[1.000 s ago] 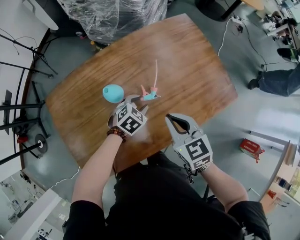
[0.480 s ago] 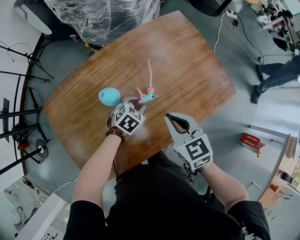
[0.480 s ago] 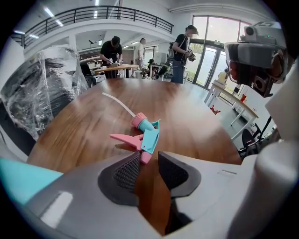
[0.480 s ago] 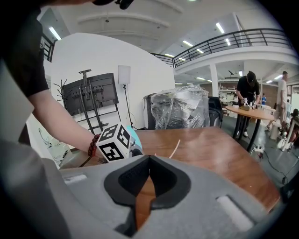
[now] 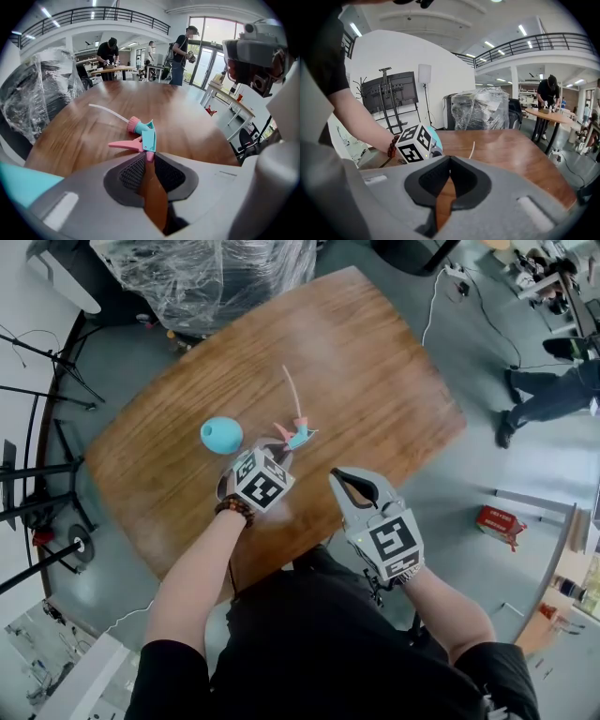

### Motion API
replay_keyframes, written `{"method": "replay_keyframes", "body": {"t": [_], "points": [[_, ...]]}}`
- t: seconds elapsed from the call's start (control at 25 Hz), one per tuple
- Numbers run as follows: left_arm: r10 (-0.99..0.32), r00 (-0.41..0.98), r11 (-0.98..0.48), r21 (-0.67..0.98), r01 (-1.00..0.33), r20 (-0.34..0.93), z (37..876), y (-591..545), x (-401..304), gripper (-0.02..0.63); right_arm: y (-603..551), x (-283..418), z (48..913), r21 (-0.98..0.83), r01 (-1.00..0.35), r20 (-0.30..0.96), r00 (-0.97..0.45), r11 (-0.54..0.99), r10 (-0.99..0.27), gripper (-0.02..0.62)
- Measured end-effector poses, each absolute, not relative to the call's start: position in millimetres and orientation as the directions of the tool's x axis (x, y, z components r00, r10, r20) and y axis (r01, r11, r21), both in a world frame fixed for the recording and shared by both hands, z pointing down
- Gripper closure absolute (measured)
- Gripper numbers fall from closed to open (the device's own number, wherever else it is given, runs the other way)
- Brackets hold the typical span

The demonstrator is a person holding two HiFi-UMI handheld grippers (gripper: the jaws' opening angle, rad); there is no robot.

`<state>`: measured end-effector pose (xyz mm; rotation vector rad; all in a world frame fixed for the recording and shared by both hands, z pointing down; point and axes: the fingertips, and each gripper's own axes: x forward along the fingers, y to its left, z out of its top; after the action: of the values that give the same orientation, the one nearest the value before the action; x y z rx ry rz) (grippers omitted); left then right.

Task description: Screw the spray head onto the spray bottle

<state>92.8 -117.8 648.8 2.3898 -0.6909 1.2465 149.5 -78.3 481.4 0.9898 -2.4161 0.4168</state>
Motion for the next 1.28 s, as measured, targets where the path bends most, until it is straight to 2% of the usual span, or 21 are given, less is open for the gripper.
{"method": "replay_keyframes", "body": {"t": [0.12, 0.4, 0.6, 0.8, 1.04, 1.28], "points": [[-0.245, 0.533, -0.812, 0.130, -0.570, 0.810, 638, -115, 98, 0.529, -77, 150, 482, -0.044, -0.708, 0.558, -0.603, 0.705, -0.570, 0.601], [-0.200, 0.640, -0.774, 0.281, -0.568, 0.742, 600, -108, 109, 0.531, -75, 147, 491, 0.149, -0.590, 0.630, -0.562, 0.793, -0.536, 0.508], [-0.170, 0.713, -0.744, 0.386, -0.546, 0.681, 566, -100, 114, 0.530, -78, 146, 500, 0.403, -0.396, 0.685, -0.467, 0.825, -0.559, 0.453], [-0.146, 0.764, -0.711, 0.470, -0.523, 0.629, 537, -93, 111, 0.530, -89, 136, 501, 0.644, -0.103, 0.684, -0.366, 0.758, -0.631, 0.421], [-0.148, 0.824, -0.657, 0.568, -0.495, 0.546, 507, -87, 107, 0.529, -93, 123, 504, 0.748, 0.175, 0.659, -0.305, 0.640, -0.687, 0.411], [-0.144, 0.865, -0.613, 0.643, -0.459, 0.480, 487, -78, 105, 0.530, -107, 117, 508, 0.766, 0.277, 0.640, -0.246, 0.580, -0.728, 0.411]]}}
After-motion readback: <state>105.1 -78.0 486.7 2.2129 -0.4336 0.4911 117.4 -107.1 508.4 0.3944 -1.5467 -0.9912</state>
